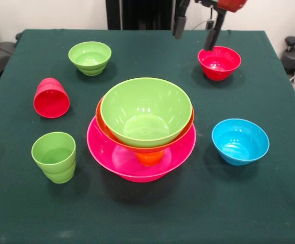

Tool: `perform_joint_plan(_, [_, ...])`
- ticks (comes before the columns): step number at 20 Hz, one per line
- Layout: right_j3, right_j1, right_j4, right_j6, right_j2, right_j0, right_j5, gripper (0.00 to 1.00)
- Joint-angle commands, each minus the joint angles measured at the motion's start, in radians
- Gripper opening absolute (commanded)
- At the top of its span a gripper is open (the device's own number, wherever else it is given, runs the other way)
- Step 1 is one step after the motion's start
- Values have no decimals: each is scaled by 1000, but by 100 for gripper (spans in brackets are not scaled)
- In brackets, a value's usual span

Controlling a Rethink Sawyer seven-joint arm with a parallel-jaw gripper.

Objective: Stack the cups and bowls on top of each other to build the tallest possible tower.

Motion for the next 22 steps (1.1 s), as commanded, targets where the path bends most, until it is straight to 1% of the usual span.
perform_joint_plan(1, [79,101,33,294,-61,46,-29,100])
perform_joint_plan(6, [51,129,63,299,-91,57,-13,100])
perform_joint_plan(10, [36,150,90,336,-118,81,-7,100])
perform_joint_plan(12, [32,151,119,337,-117,81,20,100])
perform_joint_plan(15, [24,161,139,358,-138,99,28,100])
perform_joint_plan(22, [12,165,170,341,-157,112,36,100])
